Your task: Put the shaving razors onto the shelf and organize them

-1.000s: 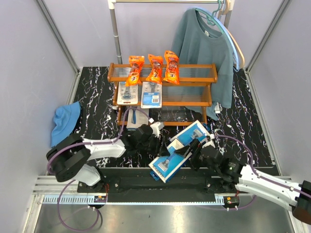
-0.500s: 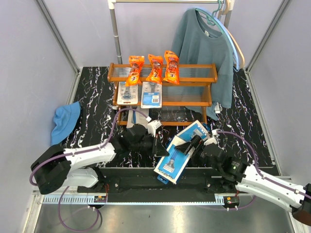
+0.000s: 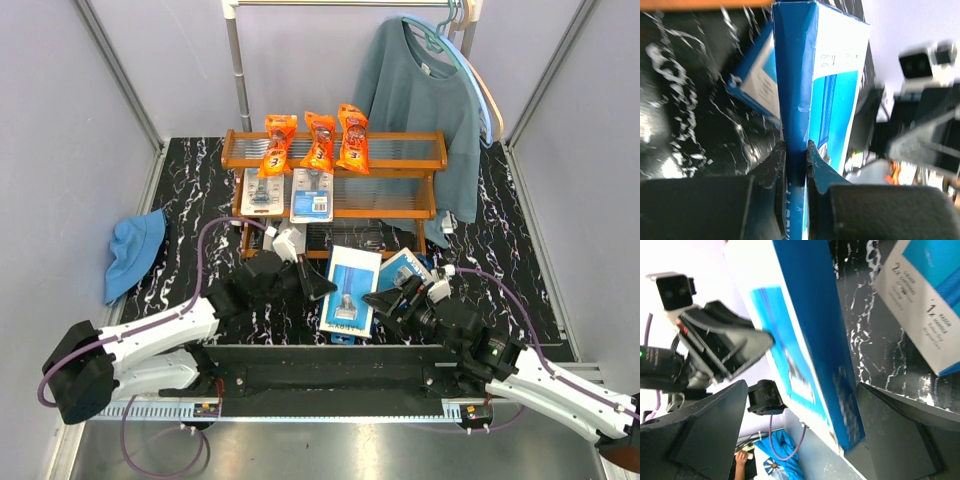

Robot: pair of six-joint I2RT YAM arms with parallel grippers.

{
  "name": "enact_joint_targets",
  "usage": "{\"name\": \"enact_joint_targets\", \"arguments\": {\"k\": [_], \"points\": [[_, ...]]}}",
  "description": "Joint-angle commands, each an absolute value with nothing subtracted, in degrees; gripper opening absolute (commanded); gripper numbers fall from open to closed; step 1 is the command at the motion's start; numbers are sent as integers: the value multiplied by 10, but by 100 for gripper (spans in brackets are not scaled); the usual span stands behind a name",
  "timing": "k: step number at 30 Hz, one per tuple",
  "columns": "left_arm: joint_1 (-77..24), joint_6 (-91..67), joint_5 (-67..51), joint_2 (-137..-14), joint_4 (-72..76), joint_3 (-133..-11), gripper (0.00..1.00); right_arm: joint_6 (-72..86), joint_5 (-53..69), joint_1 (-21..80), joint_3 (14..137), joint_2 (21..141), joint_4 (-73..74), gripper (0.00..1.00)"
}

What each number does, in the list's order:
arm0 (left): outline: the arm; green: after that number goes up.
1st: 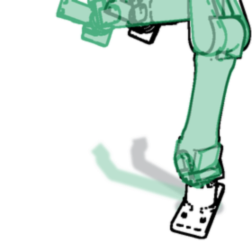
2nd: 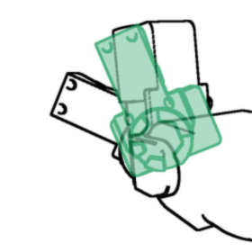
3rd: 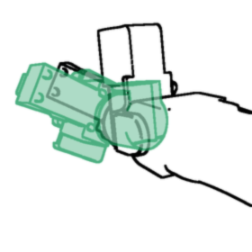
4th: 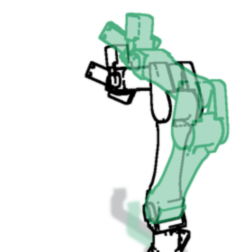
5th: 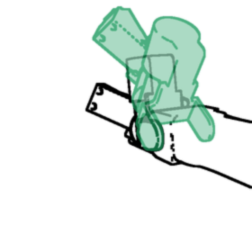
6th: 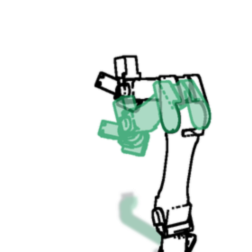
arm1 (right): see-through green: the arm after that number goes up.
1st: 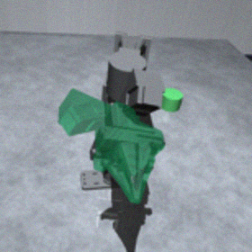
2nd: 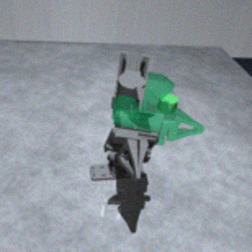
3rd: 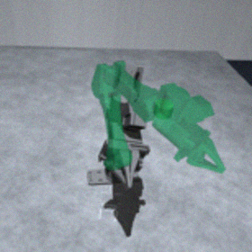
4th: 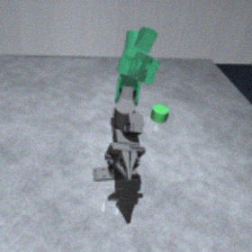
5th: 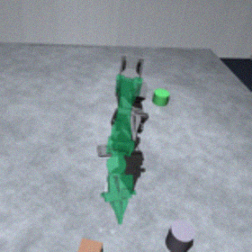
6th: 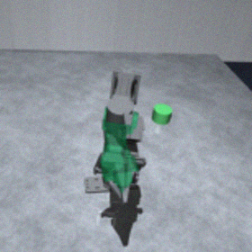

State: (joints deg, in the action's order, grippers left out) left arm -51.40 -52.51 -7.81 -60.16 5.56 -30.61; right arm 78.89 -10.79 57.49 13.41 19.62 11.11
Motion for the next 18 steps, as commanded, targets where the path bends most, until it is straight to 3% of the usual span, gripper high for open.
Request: {"name": "enact_joint_targets", "arguments": {"k": [1, 18], "points": [[-489, -562, -39, -590, 107, -337, 0, 780, -92, 577, 133, 207, 65, 100], [-453, -599, -104, -571, 170, -331, 0, 794, -89, 578, 109, 229, 34, 96]]}}
